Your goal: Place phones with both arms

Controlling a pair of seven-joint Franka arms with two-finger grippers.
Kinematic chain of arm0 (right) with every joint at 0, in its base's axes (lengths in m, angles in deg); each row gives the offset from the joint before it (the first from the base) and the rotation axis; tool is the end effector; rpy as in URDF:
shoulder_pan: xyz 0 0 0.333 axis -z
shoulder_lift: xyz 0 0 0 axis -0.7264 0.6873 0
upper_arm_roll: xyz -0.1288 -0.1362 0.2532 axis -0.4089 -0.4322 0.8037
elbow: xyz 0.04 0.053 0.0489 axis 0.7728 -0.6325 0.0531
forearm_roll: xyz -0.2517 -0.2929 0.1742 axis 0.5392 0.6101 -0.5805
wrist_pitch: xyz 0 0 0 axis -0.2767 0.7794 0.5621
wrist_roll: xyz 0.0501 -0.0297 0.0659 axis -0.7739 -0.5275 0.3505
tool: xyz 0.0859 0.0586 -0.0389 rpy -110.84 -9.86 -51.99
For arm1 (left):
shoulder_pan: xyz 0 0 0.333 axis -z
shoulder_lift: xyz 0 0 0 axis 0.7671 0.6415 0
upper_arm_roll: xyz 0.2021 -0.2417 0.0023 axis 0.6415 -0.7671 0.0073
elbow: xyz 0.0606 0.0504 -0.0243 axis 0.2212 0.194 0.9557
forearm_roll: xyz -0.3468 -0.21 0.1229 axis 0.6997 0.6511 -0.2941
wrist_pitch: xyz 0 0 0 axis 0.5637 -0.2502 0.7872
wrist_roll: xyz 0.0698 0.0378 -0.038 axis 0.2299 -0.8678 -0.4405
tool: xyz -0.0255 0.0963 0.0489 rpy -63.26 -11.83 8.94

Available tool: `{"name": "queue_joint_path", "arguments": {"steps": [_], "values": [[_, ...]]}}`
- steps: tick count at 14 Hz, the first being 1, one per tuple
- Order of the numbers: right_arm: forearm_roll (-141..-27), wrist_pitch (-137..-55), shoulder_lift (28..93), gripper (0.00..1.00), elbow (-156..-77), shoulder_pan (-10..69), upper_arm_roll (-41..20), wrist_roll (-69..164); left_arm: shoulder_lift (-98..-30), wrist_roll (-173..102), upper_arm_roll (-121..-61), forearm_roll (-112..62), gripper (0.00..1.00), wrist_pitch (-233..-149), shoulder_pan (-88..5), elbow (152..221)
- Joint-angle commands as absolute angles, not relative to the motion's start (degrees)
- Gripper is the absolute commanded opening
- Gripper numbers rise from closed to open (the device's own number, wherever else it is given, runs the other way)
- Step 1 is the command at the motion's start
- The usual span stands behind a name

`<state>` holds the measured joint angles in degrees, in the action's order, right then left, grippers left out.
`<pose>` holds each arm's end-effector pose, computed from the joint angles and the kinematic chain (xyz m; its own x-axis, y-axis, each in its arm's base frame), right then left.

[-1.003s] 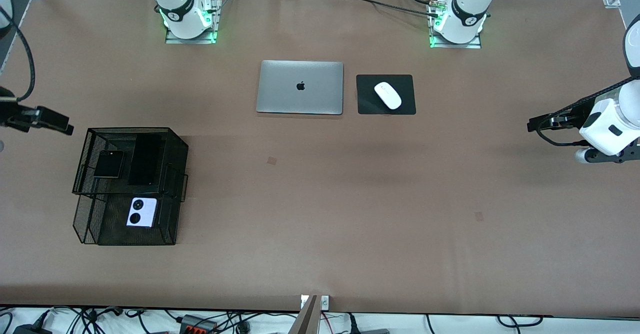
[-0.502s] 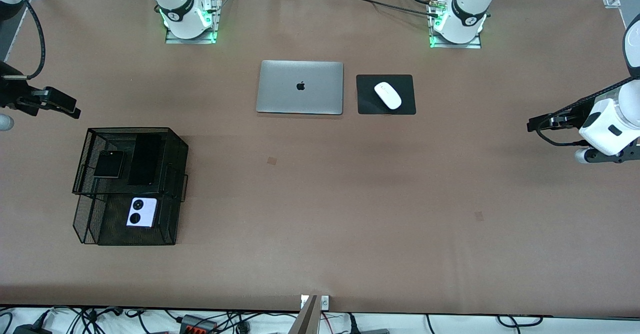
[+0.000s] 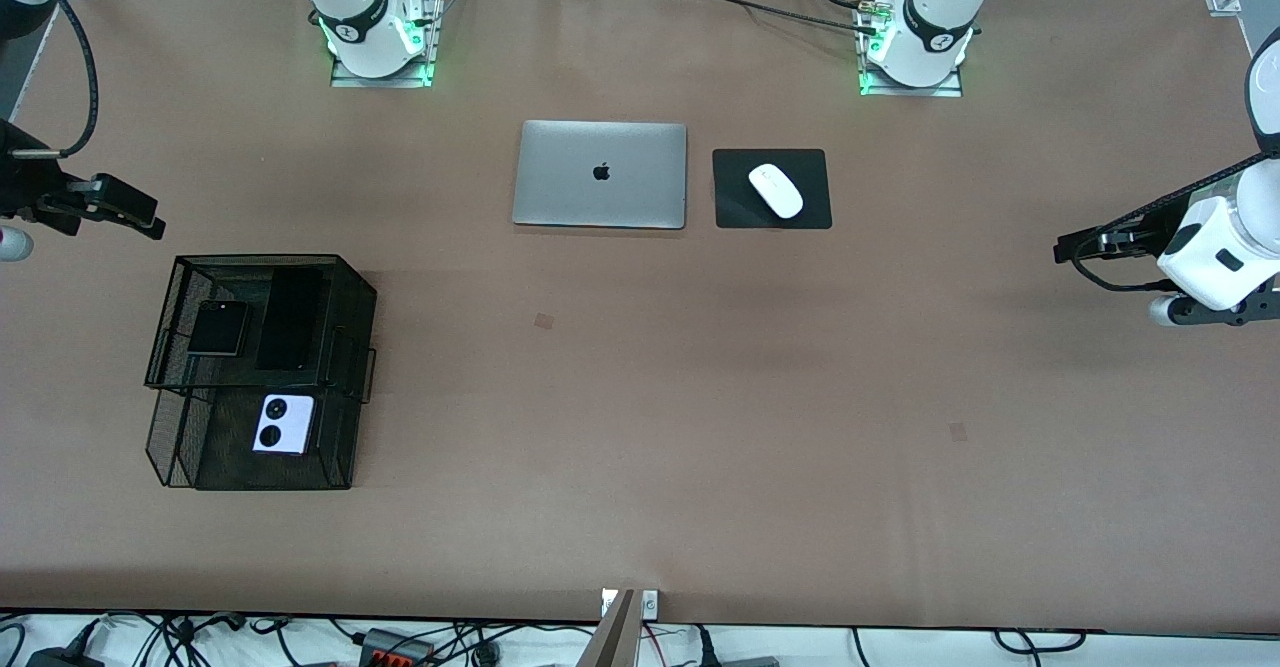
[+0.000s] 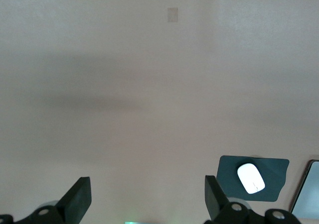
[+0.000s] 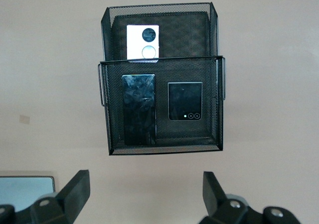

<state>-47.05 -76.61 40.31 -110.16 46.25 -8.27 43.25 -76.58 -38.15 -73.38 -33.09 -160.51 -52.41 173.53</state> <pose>0.6125 -0.0298 0.5706 0.9993 -0.0367 0.0037 -0.0368 -0.9993 0.0097 0.6350 0.0187 0.5058 0.9691 0.0958 -0.2275 0.0992 -0.9951 0.0035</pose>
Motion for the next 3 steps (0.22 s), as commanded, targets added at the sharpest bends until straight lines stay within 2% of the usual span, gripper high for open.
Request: {"name": "queue_joint_path", "arguments": {"steps": [1, 3], "values": [[-46.5, -76.6, 39.1, 1.0, -110.4, 46.5, -7.8, 44.0, -77.4, -39.4, -73.7, -32.5, 1.0, -159.9, -52.7, 173.7], [-46.3, -75.9, 39.2, 1.0, -110.4, 45.6, -7.8, 44.0, -77.4, -39.7, -73.7, -32.4, 1.0, -159.9, -52.8, 173.7]]}}
